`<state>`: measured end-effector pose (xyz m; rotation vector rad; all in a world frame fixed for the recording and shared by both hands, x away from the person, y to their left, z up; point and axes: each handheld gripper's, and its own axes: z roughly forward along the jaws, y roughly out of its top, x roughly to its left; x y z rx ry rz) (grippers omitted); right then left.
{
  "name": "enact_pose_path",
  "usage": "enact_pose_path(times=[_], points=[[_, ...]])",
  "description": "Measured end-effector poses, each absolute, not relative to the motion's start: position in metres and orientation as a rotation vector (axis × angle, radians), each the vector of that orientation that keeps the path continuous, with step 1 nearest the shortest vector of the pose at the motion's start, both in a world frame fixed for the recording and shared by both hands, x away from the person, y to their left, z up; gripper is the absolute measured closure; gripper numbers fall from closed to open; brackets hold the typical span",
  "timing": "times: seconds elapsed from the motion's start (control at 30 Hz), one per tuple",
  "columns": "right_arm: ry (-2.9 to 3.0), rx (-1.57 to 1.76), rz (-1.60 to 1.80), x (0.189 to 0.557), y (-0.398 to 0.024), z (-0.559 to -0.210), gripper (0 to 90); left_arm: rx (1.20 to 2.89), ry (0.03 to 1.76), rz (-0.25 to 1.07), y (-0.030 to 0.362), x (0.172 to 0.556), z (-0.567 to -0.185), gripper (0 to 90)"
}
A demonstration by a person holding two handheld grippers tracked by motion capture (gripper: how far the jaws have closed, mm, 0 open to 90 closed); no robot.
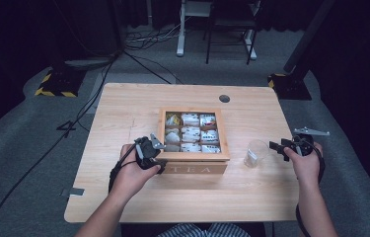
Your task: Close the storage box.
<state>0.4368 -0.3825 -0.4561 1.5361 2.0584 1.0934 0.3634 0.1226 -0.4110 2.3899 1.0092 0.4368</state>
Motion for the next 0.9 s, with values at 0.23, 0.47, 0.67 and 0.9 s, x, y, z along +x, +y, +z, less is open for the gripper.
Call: enact_pose_path(times=[0.23,0.47,0.67,0.9], points=[[2.057,1.535,1.103,0.4387,-0.3814,-0.4552,36.3,2.418,1.005,0.423,0.1218,0.3610,-0.4127,41.0],[2.069,1.530,1.104,0.4415,-0.3772,-0.4555,36.2,2.411,1.008,0.435,0.1213,0.3593,-0.4145,41.1],[2.069,1.528,1.106,0.4418,-0.3773,-0.4555,36.2,2.427,1.008,0.421,0.1208,0.3592,-0.4151,41.1],[2.071,1.529,1.103,0.4417,-0.3769,-0.4559,36.2,2.353,0.978,0.435,0.1237,0.3567,-0.4069,44.0]])
